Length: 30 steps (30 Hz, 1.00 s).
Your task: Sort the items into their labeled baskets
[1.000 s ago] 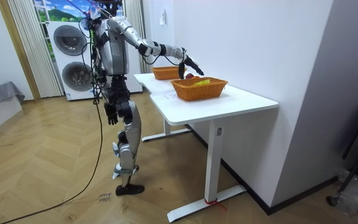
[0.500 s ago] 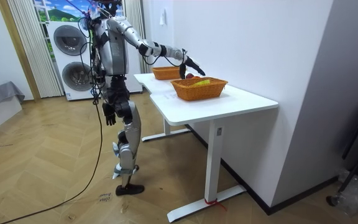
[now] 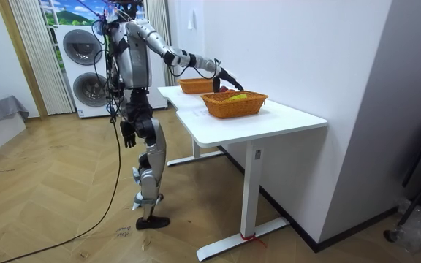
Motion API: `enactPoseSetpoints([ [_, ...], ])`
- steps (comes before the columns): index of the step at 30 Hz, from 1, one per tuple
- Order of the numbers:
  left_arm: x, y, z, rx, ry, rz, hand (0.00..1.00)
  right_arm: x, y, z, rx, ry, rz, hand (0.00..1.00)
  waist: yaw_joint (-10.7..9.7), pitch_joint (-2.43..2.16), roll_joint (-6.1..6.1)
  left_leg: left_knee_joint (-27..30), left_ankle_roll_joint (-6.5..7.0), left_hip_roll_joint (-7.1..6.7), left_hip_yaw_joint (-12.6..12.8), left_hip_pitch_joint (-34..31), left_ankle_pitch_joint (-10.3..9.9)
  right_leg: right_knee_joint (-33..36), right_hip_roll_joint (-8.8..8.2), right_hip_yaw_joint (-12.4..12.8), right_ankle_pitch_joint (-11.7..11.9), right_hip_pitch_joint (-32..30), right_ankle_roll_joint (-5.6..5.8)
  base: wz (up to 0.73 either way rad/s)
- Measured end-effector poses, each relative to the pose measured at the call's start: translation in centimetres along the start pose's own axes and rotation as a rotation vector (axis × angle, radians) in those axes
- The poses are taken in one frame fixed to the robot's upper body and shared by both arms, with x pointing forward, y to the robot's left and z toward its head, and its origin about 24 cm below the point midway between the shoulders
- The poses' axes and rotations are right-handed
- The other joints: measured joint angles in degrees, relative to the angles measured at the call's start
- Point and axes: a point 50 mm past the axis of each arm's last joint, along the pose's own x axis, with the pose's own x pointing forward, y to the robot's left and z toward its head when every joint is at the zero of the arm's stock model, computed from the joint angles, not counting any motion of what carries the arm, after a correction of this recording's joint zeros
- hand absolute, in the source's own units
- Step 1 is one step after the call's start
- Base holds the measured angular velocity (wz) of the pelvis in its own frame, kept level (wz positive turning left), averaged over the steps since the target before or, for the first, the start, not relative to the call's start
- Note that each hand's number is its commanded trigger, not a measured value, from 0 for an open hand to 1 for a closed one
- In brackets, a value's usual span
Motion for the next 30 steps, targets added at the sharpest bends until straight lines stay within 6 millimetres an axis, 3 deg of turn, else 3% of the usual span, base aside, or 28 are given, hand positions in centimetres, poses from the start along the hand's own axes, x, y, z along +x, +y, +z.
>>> enactPoseSetpoints([
  [10, 0.0, 0.1, 0.0, 0.0, 0.0, 0.011, 0.0, 0.0, 0.0, 0.0, -0.001, 0.0, -0.005, 0.0, 0.0, 0.25, -0.54, 0.0, 0.01, -0.01, 0.0, -0.1, 0.0, 0.0, -0.04, 0.0, 0.0, 0.0, 0.0, 0.0],
  [15, 0.0, 0.1, 0.3, 0.002, -0.007, 0.012, 0.0, 0.2, 0.4, -0.7, -0.003, 0.032, -0.002, 0.0, 0.2, 0.61, -1.0, 0.1, 0.0, 0.0, -0.1, -0.3, 0.0, 0.0, -0.03, -0.2, 0.0, -0.1, 0.0, 0.0],
  [30, 0.1, 0.0, 0.8, 0.005, -0.017, 0.01, 0.0, 0.3, 1.0, -1.1, -0.055, 0.058, 0.005, 0.0, 0.5, 0.58, -1.17, 0.2, 0.02, 0.02, 0.0, -0.4, 0.0, 0.0, -0.05, -0.2, 0.0, -0.3, 0.0, 0.0],
])
